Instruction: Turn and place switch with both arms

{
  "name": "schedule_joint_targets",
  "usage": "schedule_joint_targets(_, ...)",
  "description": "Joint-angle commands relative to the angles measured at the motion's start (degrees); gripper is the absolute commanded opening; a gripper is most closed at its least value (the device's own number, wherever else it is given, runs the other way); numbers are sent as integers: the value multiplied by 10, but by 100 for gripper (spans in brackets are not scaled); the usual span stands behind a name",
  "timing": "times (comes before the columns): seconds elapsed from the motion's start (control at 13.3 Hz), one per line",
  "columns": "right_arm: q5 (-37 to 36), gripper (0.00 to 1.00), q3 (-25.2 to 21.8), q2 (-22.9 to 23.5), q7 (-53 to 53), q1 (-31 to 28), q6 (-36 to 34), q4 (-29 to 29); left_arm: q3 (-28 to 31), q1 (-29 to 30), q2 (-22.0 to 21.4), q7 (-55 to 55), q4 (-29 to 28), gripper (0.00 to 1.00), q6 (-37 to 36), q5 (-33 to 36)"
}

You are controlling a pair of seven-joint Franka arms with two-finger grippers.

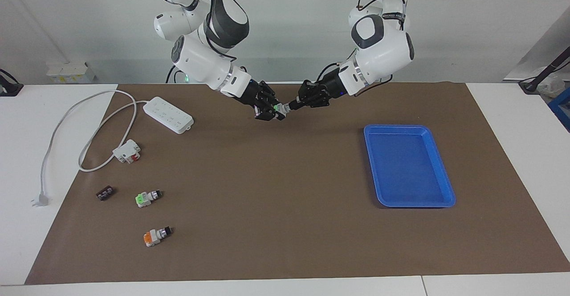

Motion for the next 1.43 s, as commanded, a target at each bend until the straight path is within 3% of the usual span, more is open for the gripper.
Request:
schedule_joint_targets(0.0, 5, 0, 6, -14, 12, 7, -10, -12, 5, -11, 5, 76, -3, 0, 40, 0)
schedule_joint_targets(0.38, 4, 0, 6, -14, 11, 7, -10, -12, 5, -9, 5, 183, -6, 0, 40, 56)
schedule_joint_targets(0.75, 3, 0, 6, -14, 10, 7, -10, -12, 6, 0, 9, 286, -2, 0, 40, 64)
schedule_joint_targets(1.35, -3, 0, 6, -14, 10, 6, -10, -12, 6, 0, 9, 286, -2, 0, 40, 85)
